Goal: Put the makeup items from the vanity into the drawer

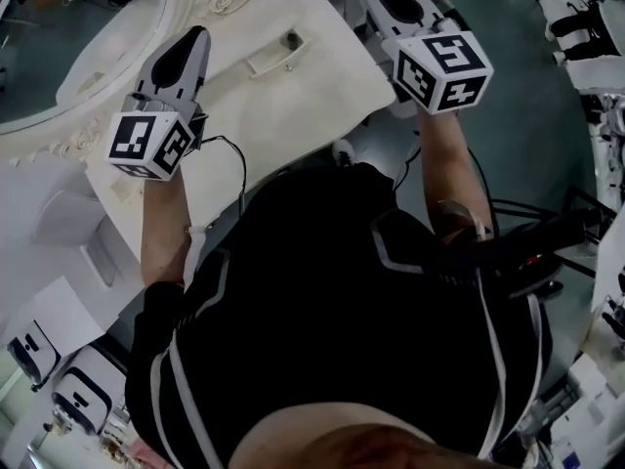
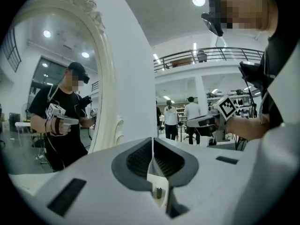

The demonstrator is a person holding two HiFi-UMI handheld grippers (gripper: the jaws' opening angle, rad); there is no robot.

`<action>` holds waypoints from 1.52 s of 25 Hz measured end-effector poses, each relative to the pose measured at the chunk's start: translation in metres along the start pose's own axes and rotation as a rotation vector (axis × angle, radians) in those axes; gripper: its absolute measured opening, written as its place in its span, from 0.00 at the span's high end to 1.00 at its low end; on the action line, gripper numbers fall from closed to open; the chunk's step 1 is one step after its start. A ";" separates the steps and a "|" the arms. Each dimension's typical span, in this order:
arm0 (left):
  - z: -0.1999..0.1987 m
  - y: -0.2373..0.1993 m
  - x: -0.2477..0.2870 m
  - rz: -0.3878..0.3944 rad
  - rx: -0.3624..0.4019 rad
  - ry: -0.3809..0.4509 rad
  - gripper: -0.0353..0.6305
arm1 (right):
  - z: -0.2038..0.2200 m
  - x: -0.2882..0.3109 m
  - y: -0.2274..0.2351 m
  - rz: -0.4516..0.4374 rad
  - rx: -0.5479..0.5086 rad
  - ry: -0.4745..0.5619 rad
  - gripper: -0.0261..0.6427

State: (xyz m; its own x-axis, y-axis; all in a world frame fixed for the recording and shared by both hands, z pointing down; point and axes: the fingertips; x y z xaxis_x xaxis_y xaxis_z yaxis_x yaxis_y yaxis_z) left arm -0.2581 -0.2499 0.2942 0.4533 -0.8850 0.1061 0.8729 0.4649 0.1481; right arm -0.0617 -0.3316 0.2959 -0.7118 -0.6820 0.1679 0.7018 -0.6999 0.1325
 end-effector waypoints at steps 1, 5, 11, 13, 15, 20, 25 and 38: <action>-0.003 -0.001 -0.004 -0.014 -0.013 0.011 0.93 | -0.003 0.000 -0.003 -0.005 -0.001 0.006 0.95; -0.009 -0.007 -0.018 -0.078 -0.014 0.030 0.94 | -0.014 0.000 -0.012 -0.010 -0.014 0.027 0.95; -0.014 -0.019 -0.031 -0.127 -0.131 0.051 0.94 | -0.021 0.001 -0.022 -0.015 -0.030 0.035 0.95; -0.015 -0.019 -0.033 -0.139 -0.120 0.039 0.94 | -0.023 0.000 -0.023 -0.013 -0.040 0.030 0.95; -0.016 -0.018 -0.035 -0.148 -0.109 0.031 0.94 | -0.023 -0.001 -0.024 -0.012 -0.049 0.025 0.95; -0.019 -0.018 -0.037 -0.175 -0.112 0.029 0.94 | -0.023 0.000 -0.025 -0.015 -0.049 0.018 0.95; -0.022 -0.019 -0.039 -0.205 -0.122 0.035 0.94 | -0.023 0.002 -0.028 -0.034 -0.071 0.014 0.96; -0.020 -0.027 -0.046 -0.301 -0.120 0.027 0.94 | -0.021 0.001 -0.030 -0.048 -0.093 0.002 0.95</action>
State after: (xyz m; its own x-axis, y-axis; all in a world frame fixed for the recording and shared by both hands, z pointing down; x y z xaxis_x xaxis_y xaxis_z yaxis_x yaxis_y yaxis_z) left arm -0.2985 -0.2222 0.2653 0.1746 -0.9834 0.0493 0.9829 0.1770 0.0515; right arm -0.0840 -0.3163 0.2715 -0.7446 -0.6478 0.1611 0.6617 -0.7482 0.0494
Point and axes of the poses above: the fingertips, and each gripper's own axes: x forward along the fingers, y to its right, z out of its underside, and after that the axes turned 7 degrees about x, right-handed
